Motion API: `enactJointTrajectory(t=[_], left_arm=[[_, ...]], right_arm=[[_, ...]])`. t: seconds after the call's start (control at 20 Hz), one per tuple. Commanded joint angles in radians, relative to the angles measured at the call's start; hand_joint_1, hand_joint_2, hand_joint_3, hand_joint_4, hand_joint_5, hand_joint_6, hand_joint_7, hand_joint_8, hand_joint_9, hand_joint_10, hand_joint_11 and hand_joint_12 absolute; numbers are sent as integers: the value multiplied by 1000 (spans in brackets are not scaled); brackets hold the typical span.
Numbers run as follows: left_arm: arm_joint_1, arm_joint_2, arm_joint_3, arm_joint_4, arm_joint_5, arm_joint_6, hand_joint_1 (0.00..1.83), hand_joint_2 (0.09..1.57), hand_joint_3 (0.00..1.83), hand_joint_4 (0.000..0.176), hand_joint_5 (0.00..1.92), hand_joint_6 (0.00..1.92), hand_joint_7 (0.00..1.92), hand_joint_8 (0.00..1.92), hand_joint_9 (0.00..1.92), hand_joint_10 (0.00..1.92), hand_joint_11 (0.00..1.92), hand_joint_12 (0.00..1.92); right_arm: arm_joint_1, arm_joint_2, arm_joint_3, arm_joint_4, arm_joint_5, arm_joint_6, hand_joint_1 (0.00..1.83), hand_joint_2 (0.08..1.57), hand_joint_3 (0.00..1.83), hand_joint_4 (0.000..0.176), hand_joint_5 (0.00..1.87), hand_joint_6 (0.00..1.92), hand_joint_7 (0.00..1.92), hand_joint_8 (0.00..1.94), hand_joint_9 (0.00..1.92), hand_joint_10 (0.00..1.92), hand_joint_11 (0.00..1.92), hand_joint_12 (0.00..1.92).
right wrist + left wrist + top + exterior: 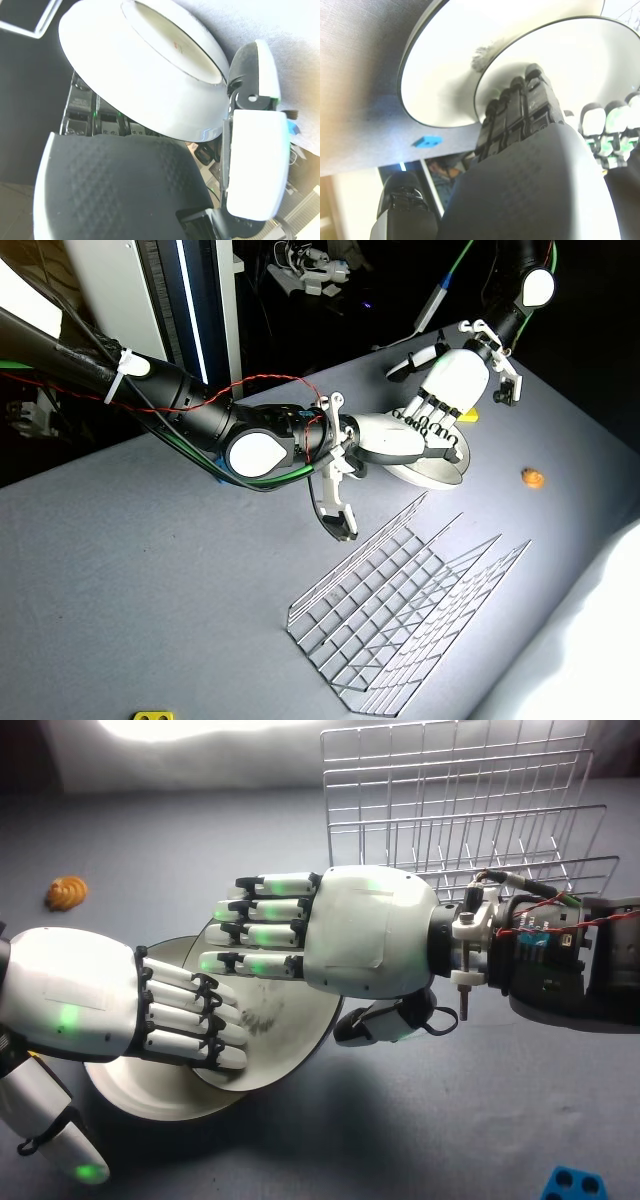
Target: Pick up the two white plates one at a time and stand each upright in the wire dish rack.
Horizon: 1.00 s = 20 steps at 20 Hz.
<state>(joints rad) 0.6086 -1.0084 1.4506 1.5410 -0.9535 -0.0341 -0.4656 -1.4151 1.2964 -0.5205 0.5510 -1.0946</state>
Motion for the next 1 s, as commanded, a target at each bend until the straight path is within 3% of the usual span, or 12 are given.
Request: enactJointTrajectory(t=[0.0, 0.05, 0.2, 0.35, 0.65, 0.7, 0.75, 0.8, 0.85, 0.95], left_arm=[[-8, -5, 2, -63, -24, -2, 0, 1020, 0, 0, 0, 0, 0, 0, 0, 0, 0, 0], [-8, -5, 3, -64, -24, -3, 0, 1022, 1, 0, 0, 0, 0, 0, 0, 0, 0, 0], [-8, -6, 8, -64, -24, -3, 0, 1023, 1, 0, 0, 0, 0, 0, 0, 0, 0, 0], [-9, -7, 12, -65, -24, -4, 0, 1028, 3, 0, 0, 0, 0, 0, 0, 0, 0, 0], [-9, -8, 13, -71, -24, -5, 0, 1030, 4, 0, 0, 0, 0, 0, 0, 0, 0, 0], [-9, -7, 13, -71, -24, -5, 0, 1029, 3, 0, 0, 0, 0, 0, 0, 0, 0, 0], [-9, -7, 13, -71, -24, -5, 0, 1026, 2, 0, 0, 0, 0, 0, 0, 0, 0, 0], [-9, -7, 14, -71, -24, -5, 0, 1025, 1, 0, 0, 0, 0, 0, 0, 0, 0, 0], [-9, -7, 14, -71, -24, -5, 0, 1027, 2, 0, 0, 0, 0, 0, 0, 0, 0, 0], [-9, -5, 12, -73, -24, -7, 0, 1023, 0, 0, 0, 0, 0, 0, 0, 0, 0, 0]], right_arm=[[7, 0, -1, 19, 117, -3, 858, 959, 0, 0, 56, 14, 93, 13, 84, 13, 0, 389], [7, 0, -1, 19, 117, -3, 857, 958, 0, 0, 57, 9, 93, 7, 87, 11, 0, 409], [7, -1, -1, 19, 119, -3, 723, 997, 12, 0, 165, 22, 208, 16, 190, 28, 0, 808], [7, -1, -2, 19, 121, -3, 761, 1067, 1, 0, 420, 22, 464, 13, 426, 43, 0, 1199], [7, 0, -2, 19, 129, -3, 1096, 1065, 0, 0, 944, 58, 1038, 50, 968, 131, 557, 1220], [7, 0, -2, 19, 131, -3, 1144, 1105, 0, 0, 985, 755, 1124, 49, 1042, 146, 665, 1197], [7, 0, -2, 19, 132, -3, 1219, 1082, 0, 0, 996, 907, 1148, 578, 1125, 162, 735, 1185], [7, 0, -2, 19, 134, -3, 1231, 1078, 1, 7, 997, 954, 1131, 724, 1165, 167, 778, 1181], [7, 0, -2, 19, 136, -4, 1237, 1071, 0, 25, 1043, 910, 1122, 749, 1179, 163, 805, 1183], [7, 0, -3, 19, 138, -4, 1248, 1052, 0, 25, 1097, 795, 1164, 720, 1211, 157, 832, 1171]])
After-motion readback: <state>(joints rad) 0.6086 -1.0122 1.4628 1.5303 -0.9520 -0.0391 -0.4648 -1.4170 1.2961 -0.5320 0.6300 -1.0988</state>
